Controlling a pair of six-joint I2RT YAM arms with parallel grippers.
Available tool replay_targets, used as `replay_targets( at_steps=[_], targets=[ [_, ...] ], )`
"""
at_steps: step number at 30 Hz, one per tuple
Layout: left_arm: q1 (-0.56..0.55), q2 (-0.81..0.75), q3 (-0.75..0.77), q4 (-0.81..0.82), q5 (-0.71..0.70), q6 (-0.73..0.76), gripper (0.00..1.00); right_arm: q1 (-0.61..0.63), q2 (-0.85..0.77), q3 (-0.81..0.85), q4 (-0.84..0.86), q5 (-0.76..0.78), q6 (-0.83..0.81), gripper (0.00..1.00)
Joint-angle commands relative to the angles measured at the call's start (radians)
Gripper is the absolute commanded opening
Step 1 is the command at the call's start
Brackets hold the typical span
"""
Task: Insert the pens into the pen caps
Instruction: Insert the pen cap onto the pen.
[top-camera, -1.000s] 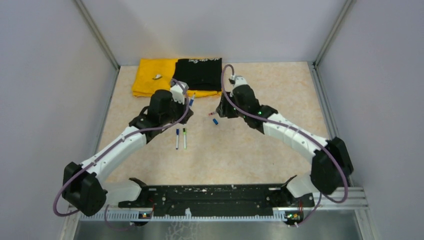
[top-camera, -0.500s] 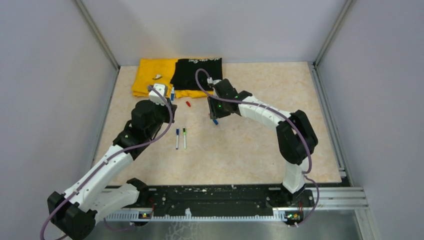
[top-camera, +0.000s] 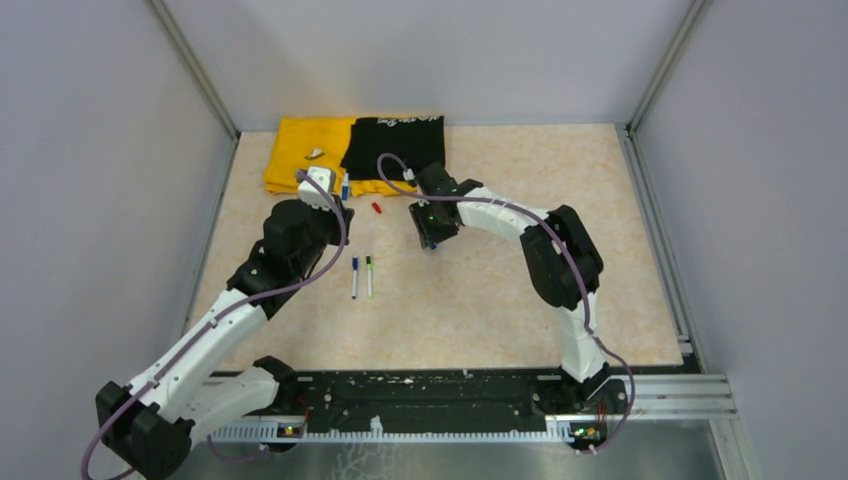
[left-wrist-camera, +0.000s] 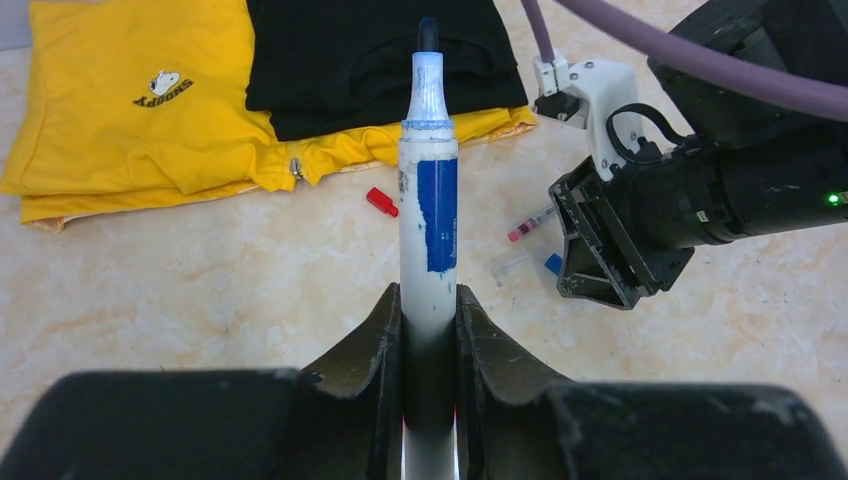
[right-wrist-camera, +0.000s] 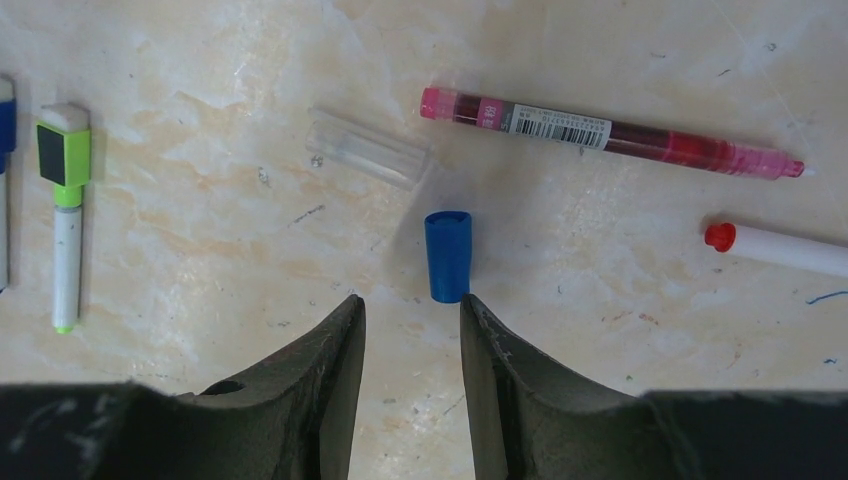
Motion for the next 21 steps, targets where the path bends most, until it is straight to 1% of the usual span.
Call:
replay_targets(
  at_steps=[1, 10, 21],
  targets=[
    [-0.001, 0.004, 0.001, 0.029, 0.001, 0.013, 0.00, -0.009, 0.027, 0.069, -0.015, 0.016, -0.038, 0.39],
    [-0.001, 0.011, 0.001, 0.029, 0.006, 0.014, 0.00, -0.009, 0.081, 0.113, -0.031, 0.060, -0.075, 0.39],
    [-0.001, 0.012, 0.002, 0.029, 0.002, 0.018, 0.01, -0.009, 0.132, 0.145, -0.048, 0.063, -0.096, 0.37]
  ],
)
